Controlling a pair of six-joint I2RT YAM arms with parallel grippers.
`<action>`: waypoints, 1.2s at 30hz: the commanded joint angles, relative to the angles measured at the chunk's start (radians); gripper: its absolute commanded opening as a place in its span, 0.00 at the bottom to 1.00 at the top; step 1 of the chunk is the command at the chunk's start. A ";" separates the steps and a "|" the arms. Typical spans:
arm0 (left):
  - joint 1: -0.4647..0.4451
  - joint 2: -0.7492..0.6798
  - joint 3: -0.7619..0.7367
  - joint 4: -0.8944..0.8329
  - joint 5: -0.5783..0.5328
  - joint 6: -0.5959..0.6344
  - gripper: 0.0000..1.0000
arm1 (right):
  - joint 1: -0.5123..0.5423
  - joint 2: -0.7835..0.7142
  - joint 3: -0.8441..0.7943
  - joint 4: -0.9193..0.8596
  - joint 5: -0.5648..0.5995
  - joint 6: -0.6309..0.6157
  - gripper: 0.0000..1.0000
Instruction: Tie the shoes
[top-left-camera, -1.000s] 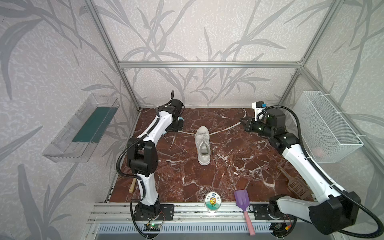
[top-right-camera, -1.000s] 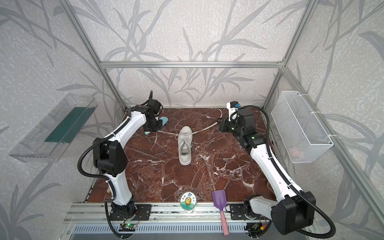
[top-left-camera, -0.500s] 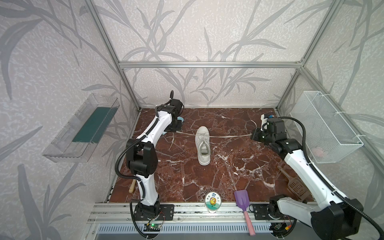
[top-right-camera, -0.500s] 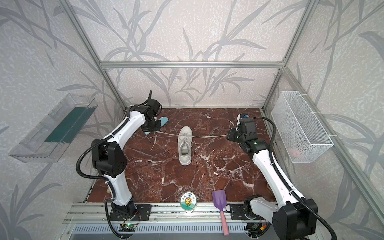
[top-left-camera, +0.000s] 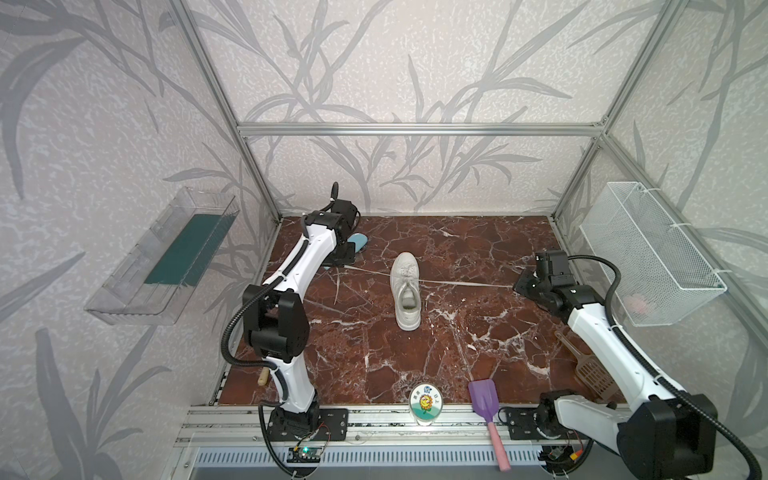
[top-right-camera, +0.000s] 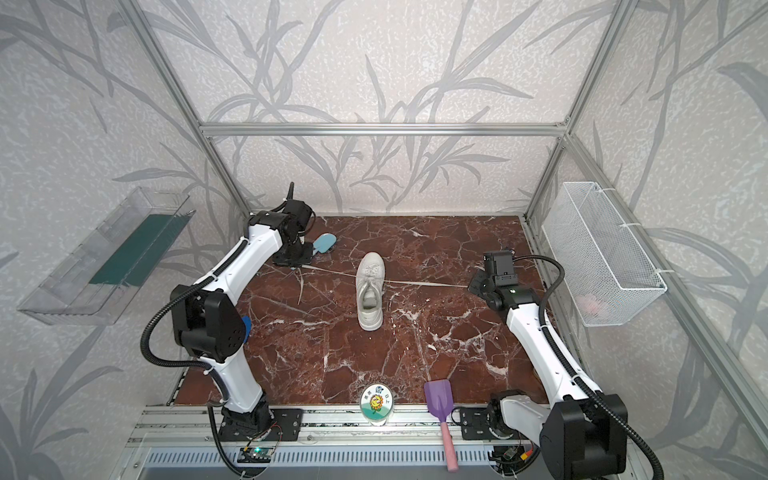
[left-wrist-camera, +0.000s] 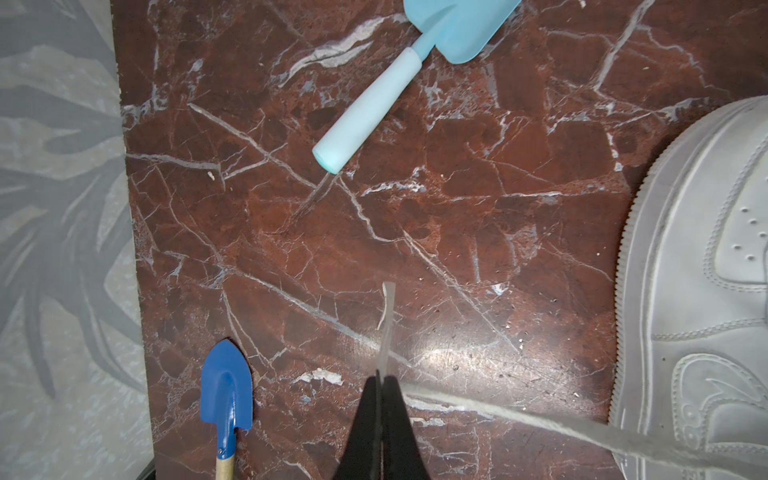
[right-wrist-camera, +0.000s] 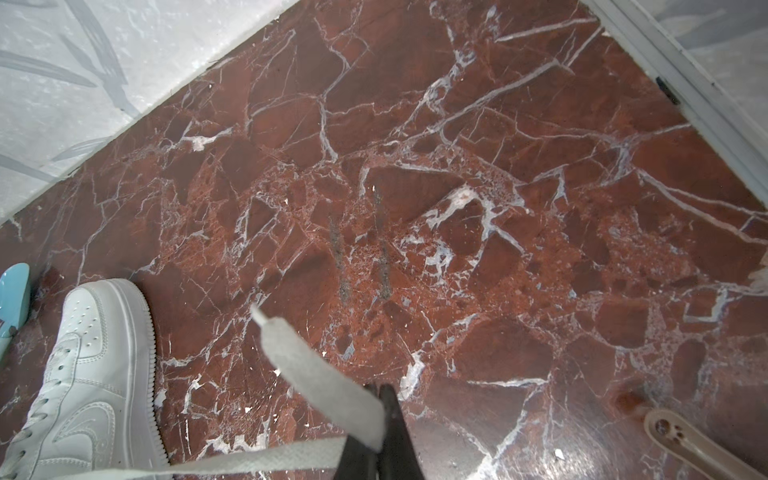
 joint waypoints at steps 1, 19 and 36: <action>0.021 -0.053 -0.020 -0.055 -0.032 0.006 0.00 | -0.006 0.011 -0.009 -0.007 0.033 0.027 0.00; 0.090 -0.046 -0.129 -0.001 0.004 0.013 0.00 | -0.065 0.103 -0.039 -0.028 0.125 0.067 0.00; 0.137 0.011 -0.163 0.039 0.039 0.016 0.00 | -0.113 0.129 -0.047 -0.043 0.176 0.079 0.00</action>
